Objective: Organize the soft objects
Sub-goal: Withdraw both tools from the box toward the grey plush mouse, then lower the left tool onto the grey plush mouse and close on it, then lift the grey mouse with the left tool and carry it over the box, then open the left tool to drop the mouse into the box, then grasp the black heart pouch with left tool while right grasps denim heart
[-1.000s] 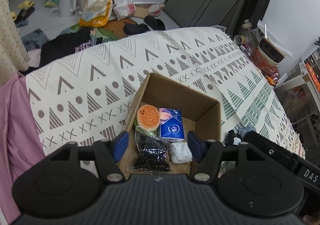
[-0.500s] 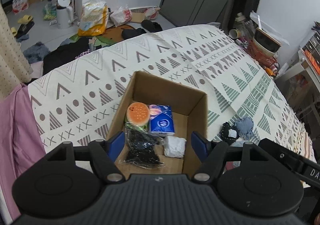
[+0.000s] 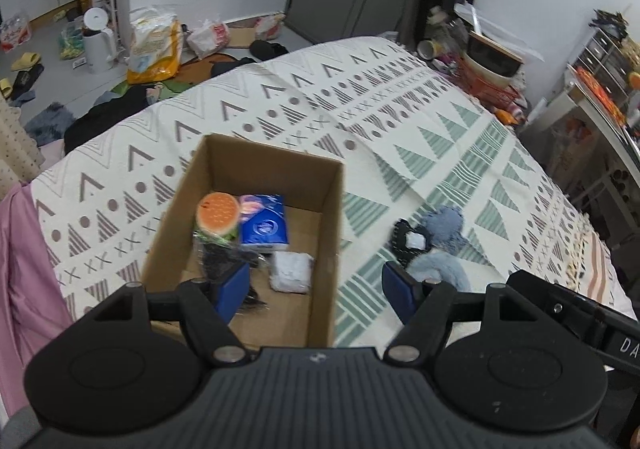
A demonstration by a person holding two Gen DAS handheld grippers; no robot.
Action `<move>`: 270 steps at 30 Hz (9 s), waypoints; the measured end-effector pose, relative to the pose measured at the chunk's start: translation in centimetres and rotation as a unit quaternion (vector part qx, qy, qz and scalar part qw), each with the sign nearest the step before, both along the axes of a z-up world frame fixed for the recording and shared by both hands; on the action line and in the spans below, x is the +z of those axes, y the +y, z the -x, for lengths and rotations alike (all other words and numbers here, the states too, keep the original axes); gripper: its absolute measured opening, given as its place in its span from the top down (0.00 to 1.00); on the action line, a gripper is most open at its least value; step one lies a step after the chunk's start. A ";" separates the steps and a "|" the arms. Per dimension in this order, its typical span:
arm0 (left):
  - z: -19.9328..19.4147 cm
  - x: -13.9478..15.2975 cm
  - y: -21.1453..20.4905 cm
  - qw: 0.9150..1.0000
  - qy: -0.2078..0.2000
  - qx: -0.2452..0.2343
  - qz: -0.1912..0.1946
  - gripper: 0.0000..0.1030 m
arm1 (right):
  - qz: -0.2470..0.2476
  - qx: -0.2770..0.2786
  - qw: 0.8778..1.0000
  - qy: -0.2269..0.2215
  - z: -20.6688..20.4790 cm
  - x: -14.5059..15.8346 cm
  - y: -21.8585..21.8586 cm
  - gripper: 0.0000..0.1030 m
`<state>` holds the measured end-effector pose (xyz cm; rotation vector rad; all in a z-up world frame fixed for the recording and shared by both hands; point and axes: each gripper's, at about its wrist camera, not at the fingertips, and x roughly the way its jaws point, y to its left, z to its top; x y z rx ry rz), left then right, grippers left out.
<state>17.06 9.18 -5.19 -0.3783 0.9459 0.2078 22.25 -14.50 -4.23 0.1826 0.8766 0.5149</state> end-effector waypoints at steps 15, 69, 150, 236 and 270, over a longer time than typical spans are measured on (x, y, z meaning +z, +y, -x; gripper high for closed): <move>0.5 1.2 -5.4 0.999 -0.008 -0.044 -0.014 0.31 | 0.023 -0.043 0.998 -0.036 1.5 0.3 -4.3 0.00; -6.5 -8.9 -10.2 0.998 0.013 -0.015 0.065 0.55 | -0.145 -0.140 0.969 0.142 -2.6 -9.5 -10.8 0.29; 1.0 1.0 -3.7 0.987 -0.103 -0.041 0.112 0.87 | -0.174 -0.047 0.983 0.018 1.2 -1.6 -1.6 0.64; 4.6 0.3 3.4 0.998 -0.013 0.034 0.050 0.33 | -0.074 -0.076 0.994 0.017 4.0 -1.0 0.8 0.00; -2.5 -1.2 -2.4 0.999 -0.027 -0.021 0.041 0.31 | -0.110 -0.163 0.980 0.019 -1.0 -3.9 -6.8 0.00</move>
